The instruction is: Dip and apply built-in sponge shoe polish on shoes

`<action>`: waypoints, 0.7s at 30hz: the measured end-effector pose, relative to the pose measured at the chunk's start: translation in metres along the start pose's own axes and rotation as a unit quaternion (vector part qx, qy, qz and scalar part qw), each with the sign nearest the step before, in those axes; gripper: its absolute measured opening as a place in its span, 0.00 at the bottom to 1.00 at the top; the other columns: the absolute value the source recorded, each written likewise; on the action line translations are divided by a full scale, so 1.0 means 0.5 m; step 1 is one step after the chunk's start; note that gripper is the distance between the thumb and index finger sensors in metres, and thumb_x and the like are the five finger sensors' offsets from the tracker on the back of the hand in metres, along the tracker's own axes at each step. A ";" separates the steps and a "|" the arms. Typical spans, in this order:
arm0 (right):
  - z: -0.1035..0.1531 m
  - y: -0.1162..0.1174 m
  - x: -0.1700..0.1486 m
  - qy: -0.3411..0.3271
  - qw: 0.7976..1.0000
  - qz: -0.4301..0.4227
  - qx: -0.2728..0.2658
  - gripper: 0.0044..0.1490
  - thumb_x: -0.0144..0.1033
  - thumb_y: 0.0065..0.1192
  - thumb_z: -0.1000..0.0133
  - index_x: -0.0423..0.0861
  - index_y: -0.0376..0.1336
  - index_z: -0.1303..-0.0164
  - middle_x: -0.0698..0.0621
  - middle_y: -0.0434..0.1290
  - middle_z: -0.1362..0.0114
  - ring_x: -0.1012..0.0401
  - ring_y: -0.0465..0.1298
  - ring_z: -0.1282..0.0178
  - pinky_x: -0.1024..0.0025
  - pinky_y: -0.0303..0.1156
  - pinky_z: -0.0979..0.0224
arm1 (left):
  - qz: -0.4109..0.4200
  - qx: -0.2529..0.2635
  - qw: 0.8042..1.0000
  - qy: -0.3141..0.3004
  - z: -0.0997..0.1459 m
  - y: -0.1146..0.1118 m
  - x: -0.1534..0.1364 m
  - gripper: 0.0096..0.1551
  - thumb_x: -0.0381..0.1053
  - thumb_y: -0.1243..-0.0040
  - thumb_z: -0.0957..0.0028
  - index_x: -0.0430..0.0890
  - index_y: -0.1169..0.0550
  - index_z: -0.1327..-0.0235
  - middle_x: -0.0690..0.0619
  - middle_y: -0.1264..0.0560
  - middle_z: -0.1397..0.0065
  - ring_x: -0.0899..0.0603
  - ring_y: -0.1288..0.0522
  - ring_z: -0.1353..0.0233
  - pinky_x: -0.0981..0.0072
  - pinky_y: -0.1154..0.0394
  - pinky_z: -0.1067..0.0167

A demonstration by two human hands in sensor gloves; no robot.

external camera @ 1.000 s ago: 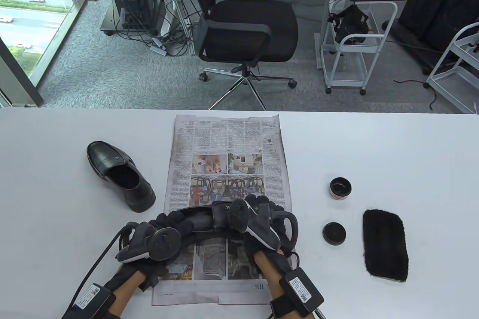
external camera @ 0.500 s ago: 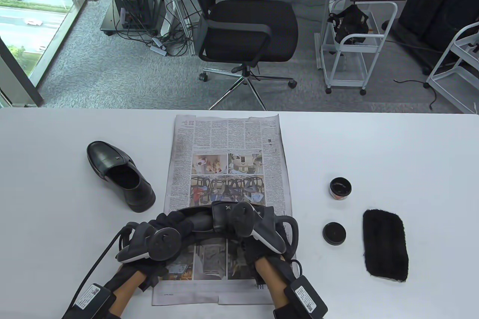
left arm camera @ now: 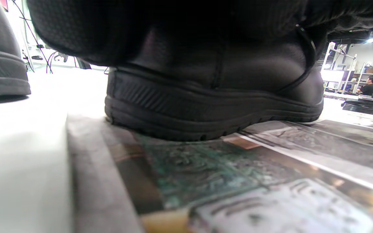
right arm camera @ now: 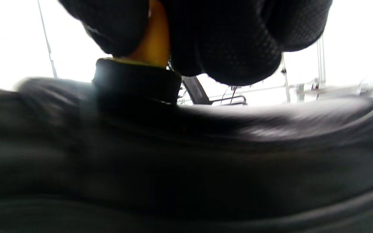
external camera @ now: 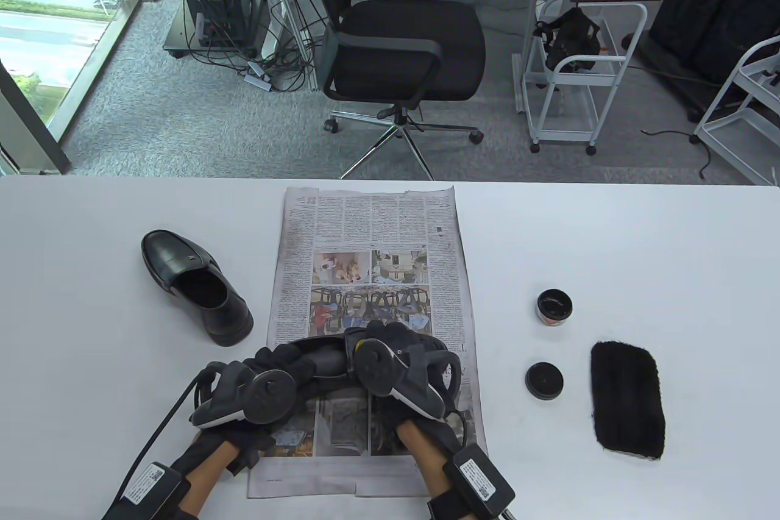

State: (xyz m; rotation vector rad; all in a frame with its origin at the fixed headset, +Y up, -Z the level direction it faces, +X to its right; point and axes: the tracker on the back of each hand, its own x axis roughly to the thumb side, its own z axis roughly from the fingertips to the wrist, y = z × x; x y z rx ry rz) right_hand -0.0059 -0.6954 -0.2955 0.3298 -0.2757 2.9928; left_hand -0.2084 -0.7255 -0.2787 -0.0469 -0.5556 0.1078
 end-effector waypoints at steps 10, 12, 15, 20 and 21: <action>0.005 -0.009 -0.086 0.085 0.994 0.031 0.069 0.29 0.41 0.63 0.51 0.44 0.67 0.40 0.43 0.78 0.46 0.53 0.81 0.58 0.43 0.73 0.35 | 0.003 -0.005 1.000 -0.001 0.000 0.000 0.000 0.24 0.60 0.50 0.37 0.50 0.29 0.34 0.49 0.37 0.28 0.27 0.28 0.38 0.34 0.29 0.39; 0.009 -0.012 -0.098 0.086 0.993 0.009 0.080 0.29 0.41 0.64 0.50 0.44 0.68 0.40 0.43 0.79 0.47 0.53 0.81 0.59 0.43 0.73 0.36 | 0.004 -0.007 1.000 -0.001 0.000 0.000 -0.001 0.24 0.60 0.50 0.37 0.50 0.29 0.34 0.49 0.37 0.28 0.27 0.28 0.38 0.34 0.29 0.39; 0.012 -0.013 -0.101 0.084 0.991 -0.015 0.100 0.29 0.43 0.64 0.50 0.43 0.69 0.42 0.43 0.80 0.50 0.54 0.81 0.61 0.44 0.74 0.38 | 0.005 -0.008 1.000 -0.002 0.000 -0.001 -0.001 0.24 0.60 0.50 0.37 0.50 0.29 0.34 0.49 0.37 0.27 0.27 0.28 0.38 0.34 0.30 0.39; 0.011 -0.019 -0.081 0.062 0.983 -0.069 0.159 0.30 0.44 0.63 0.50 0.42 0.68 0.41 0.43 0.79 0.51 0.54 0.81 0.61 0.44 0.74 0.38 | 0.006 -0.007 1.000 -0.001 0.000 -0.001 -0.001 0.24 0.60 0.50 0.37 0.50 0.29 0.34 0.49 0.37 0.27 0.27 0.29 0.38 0.33 0.30 0.39; 0.011 -0.020 -0.076 0.053 0.981 -0.083 0.167 0.30 0.44 0.63 0.50 0.42 0.67 0.40 0.43 0.79 0.50 0.54 0.81 0.60 0.44 0.74 0.38 | 0.007 -0.007 1.000 0.000 0.000 -0.001 -0.001 0.24 0.60 0.51 0.37 0.50 0.29 0.34 0.49 0.37 0.27 0.27 0.29 0.38 0.33 0.30 0.39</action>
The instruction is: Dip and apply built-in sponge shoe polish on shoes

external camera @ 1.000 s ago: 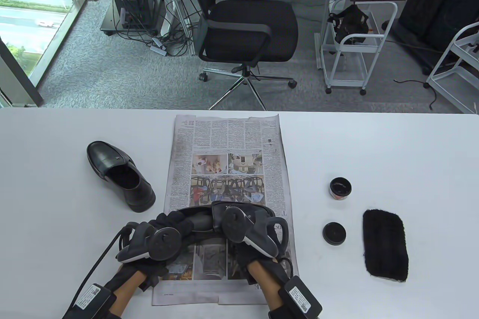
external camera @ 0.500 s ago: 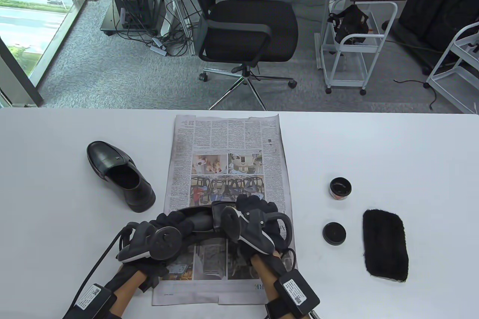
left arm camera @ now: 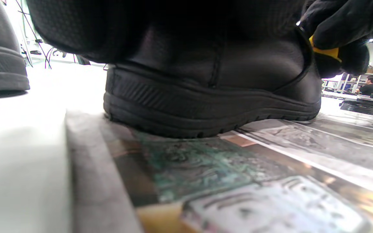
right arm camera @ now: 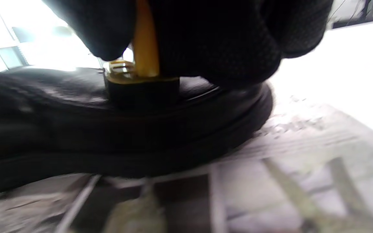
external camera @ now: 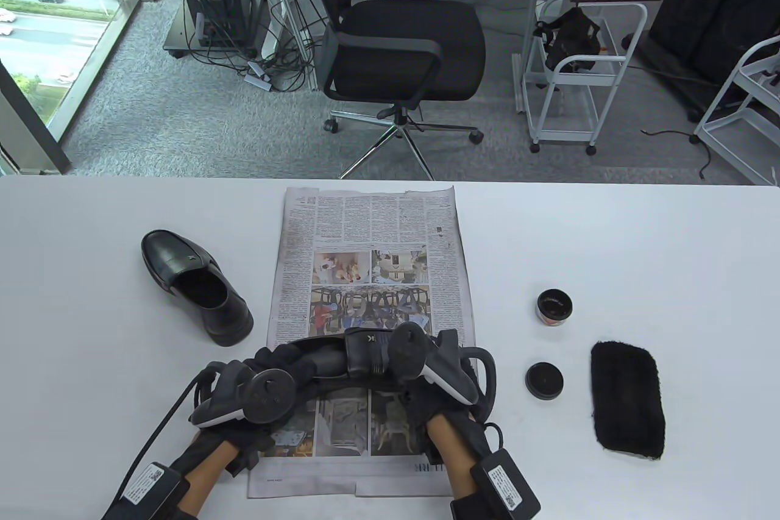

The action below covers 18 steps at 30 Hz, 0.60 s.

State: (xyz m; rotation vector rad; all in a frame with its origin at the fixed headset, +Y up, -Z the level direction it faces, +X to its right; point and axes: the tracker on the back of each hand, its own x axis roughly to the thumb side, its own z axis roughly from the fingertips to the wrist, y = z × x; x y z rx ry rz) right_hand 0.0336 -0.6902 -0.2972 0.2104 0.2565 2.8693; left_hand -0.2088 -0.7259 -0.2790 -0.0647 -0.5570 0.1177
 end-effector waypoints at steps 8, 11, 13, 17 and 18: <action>0.000 0.017 0.045 -0.080 0.991 -0.061 -0.093 0.30 0.40 0.63 0.49 0.43 0.66 0.38 0.42 0.77 0.46 0.51 0.80 0.57 0.40 0.71 0.36 | -0.001 0.001 1.000 0.000 0.000 0.000 0.000 0.24 0.60 0.51 0.37 0.50 0.29 0.34 0.49 0.37 0.28 0.27 0.29 0.38 0.33 0.30 0.39; -0.002 0.025 0.054 -0.082 0.987 -0.008 -0.139 0.31 0.40 0.63 0.50 0.43 0.65 0.37 0.42 0.76 0.44 0.51 0.80 0.55 0.40 0.70 0.34 | -0.001 0.001 1.000 0.001 0.000 0.000 0.000 0.24 0.60 0.51 0.37 0.50 0.29 0.34 0.49 0.37 0.28 0.27 0.29 0.38 0.33 0.30 0.39; -0.007 0.029 0.053 -0.070 0.987 0.008 -0.144 0.31 0.41 0.62 0.49 0.44 0.64 0.36 0.42 0.76 0.42 0.49 0.79 0.53 0.38 0.69 0.33 | -0.001 0.001 1.000 0.000 0.000 0.000 0.000 0.24 0.60 0.50 0.37 0.50 0.29 0.34 0.49 0.37 0.28 0.27 0.29 0.38 0.33 0.30 0.39; -0.020 0.030 0.037 -0.046 0.985 0.061 -0.152 0.30 0.41 0.62 0.50 0.44 0.65 0.37 0.42 0.76 0.42 0.49 0.79 0.52 0.38 0.68 0.33 | -0.001 0.000 1.000 0.001 0.000 0.000 0.000 0.24 0.60 0.50 0.37 0.50 0.29 0.34 0.49 0.37 0.28 0.27 0.29 0.38 0.33 0.30 0.39; -0.022 0.031 0.031 -0.035 0.985 0.073 -0.150 0.30 0.41 0.62 0.50 0.44 0.65 0.37 0.42 0.75 0.42 0.49 0.79 0.52 0.38 0.68 0.32 | -0.001 0.001 1.000 0.000 0.000 0.000 0.000 0.24 0.60 0.50 0.37 0.50 0.29 0.34 0.49 0.37 0.28 0.27 0.29 0.38 0.33 0.30 0.39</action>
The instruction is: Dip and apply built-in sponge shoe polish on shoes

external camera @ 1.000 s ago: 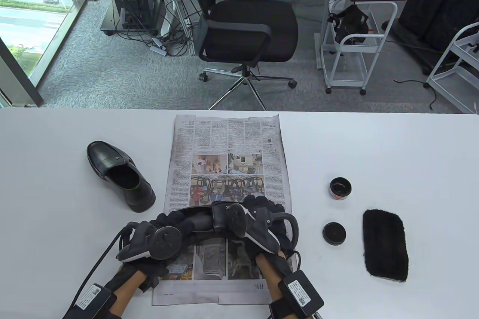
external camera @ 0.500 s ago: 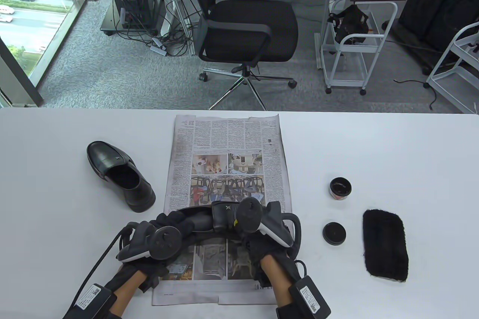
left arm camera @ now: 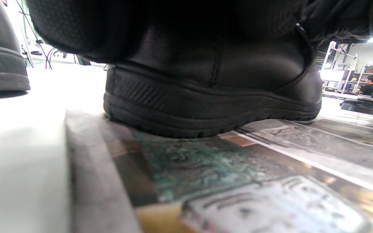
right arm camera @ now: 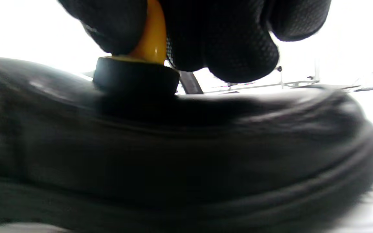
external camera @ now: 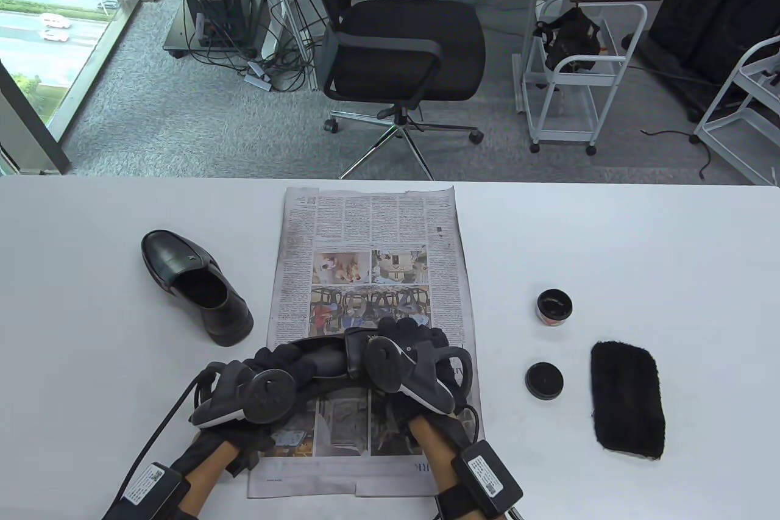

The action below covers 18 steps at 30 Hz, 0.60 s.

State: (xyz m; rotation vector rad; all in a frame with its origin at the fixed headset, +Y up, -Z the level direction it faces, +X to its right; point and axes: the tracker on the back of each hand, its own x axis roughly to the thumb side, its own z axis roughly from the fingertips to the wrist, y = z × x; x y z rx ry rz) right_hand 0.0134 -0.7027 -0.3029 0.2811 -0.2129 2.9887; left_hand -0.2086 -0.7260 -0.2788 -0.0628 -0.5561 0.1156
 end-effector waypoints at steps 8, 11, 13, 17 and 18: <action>0.009 -0.018 -0.057 0.066 0.997 0.009 0.046 0.28 0.40 0.64 0.50 0.45 0.67 0.39 0.42 0.77 0.45 0.50 0.79 0.54 0.39 0.69 0.32 | 0.000 0.000 1.000 -0.001 0.001 0.000 0.000 0.24 0.60 0.51 0.37 0.50 0.29 0.34 0.49 0.37 0.28 0.27 0.29 0.38 0.33 0.30 0.39; 0.014 -0.025 -0.064 0.077 0.994 -0.004 0.079 0.28 0.41 0.65 0.50 0.45 0.68 0.40 0.42 0.77 0.46 0.51 0.79 0.55 0.39 0.70 0.33 | 0.000 0.000 1.000 -0.001 0.001 0.000 0.000 0.24 0.60 0.51 0.37 0.50 0.29 0.34 0.49 0.37 0.28 0.27 0.29 0.38 0.33 0.30 0.39; 0.016 -0.028 -0.064 0.076 0.993 -0.016 0.094 0.28 0.42 0.65 0.50 0.44 0.68 0.40 0.43 0.78 0.47 0.51 0.80 0.57 0.40 0.70 0.34 | 0.000 0.000 1.000 -0.001 0.001 0.000 0.000 0.24 0.60 0.51 0.37 0.50 0.29 0.34 0.49 0.37 0.28 0.27 0.29 0.38 0.33 0.30 0.39; 0.015 -0.028 -0.055 0.063 0.990 -0.051 0.114 0.28 0.43 0.64 0.50 0.43 0.68 0.41 0.43 0.78 0.49 0.52 0.80 0.58 0.41 0.71 0.35 | 0.000 0.000 1.000 -0.001 0.001 0.000 0.000 0.24 0.60 0.51 0.37 0.50 0.29 0.34 0.49 0.37 0.28 0.27 0.29 0.38 0.34 0.30 0.39; 0.015 -0.028 -0.052 0.059 0.989 -0.067 0.118 0.29 0.43 0.64 0.50 0.43 0.68 0.41 0.43 0.78 0.49 0.52 0.80 0.58 0.41 0.71 0.36 | 0.000 0.000 1.000 -0.001 0.001 0.000 0.000 0.24 0.60 0.51 0.37 0.50 0.29 0.34 0.49 0.37 0.28 0.27 0.29 0.38 0.33 0.30 0.39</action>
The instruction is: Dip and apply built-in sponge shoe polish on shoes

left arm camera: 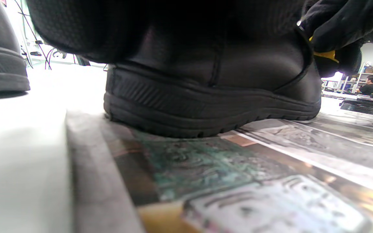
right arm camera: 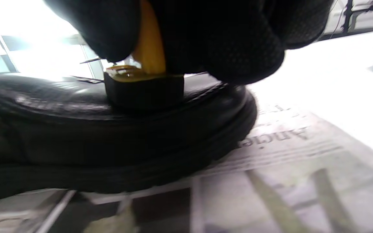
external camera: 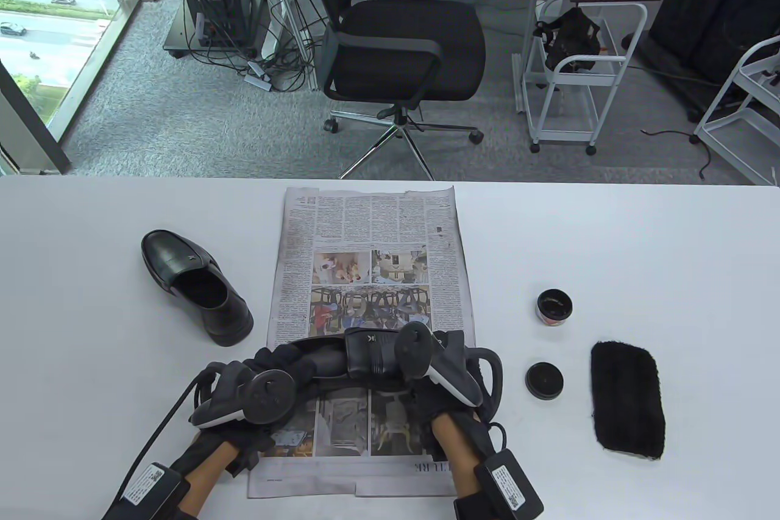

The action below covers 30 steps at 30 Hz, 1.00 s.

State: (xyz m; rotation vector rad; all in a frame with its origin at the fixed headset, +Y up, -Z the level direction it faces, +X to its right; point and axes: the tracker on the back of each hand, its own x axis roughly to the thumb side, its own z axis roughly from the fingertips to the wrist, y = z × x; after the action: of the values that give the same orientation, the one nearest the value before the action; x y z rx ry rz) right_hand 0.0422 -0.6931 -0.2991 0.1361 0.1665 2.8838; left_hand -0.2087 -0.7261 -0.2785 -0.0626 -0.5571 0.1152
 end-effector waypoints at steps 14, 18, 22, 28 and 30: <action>0.008 -0.114 -0.026 -0.024 0.984 -0.136 -0.115 0.29 0.36 0.63 0.49 0.44 0.68 0.38 0.40 0.77 0.42 0.48 0.80 0.52 0.37 0.69 0.33 | 0.000 0.001 1.000 -0.001 0.001 0.001 0.000 0.24 0.60 0.51 0.37 0.50 0.29 0.34 0.49 0.37 0.28 0.27 0.29 0.38 0.33 0.30 0.39; 0.015 -0.165 -0.094 0.019 0.984 -0.113 -0.137 0.28 0.36 0.63 0.49 0.44 0.68 0.37 0.40 0.77 0.41 0.47 0.80 0.51 0.37 0.68 0.33 | 0.000 0.001 1.000 -0.001 0.001 0.001 0.000 0.24 0.60 0.51 0.37 0.50 0.29 0.34 0.49 0.37 0.28 0.27 0.29 0.38 0.33 0.30 0.39; 0.026 -0.201 -0.179 0.074 0.980 -0.094 -0.159 0.28 0.37 0.64 0.50 0.45 0.68 0.38 0.40 0.77 0.42 0.48 0.80 0.52 0.38 0.69 0.33 | 0.001 0.000 1.000 -0.002 0.001 0.001 0.000 0.24 0.60 0.51 0.37 0.50 0.29 0.34 0.49 0.37 0.28 0.27 0.29 0.38 0.33 0.30 0.39; 0.047 -0.207 -0.284 0.142 0.977 -0.040 -0.153 0.28 0.39 0.66 0.51 0.45 0.69 0.41 0.42 0.78 0.44 0.49 0.80 0.54 0.39 0.70 0.34 | 0.001 0.000 1.000 -0.003 0.001 0.001 0.000 0.24 0.60 0.50 0.37 0.50 0.29 0.34 0.49 0.37 0.28 0.27 0.29 0.38 0.33 0.30 0.39; 0.056 -0.197 -0.306 0.155 0.977 -0.015 -0.143 0.27 0.39 0.66 0.51 0.45 0.69 0.41 0.42 0.78 0.45 0.49 0.80 0.54 0.39 0.70 0.34 | 0.001 0.000 1.000 -0.003 0.000 0.001 0.000 0.24 0.60 0.50 0.37 0.50 0.29 0.34 0.49 0.37 0.28 0.27 0.29 0.38 0.33 0.30 0.39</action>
State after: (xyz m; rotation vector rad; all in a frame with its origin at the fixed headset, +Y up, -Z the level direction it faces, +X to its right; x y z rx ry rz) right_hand 0.2165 -0.6342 -0.2954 -0.3660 -0.1916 2.8415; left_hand -0.2090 -0.7258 -0.2785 -0.0617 -0.5628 0.1169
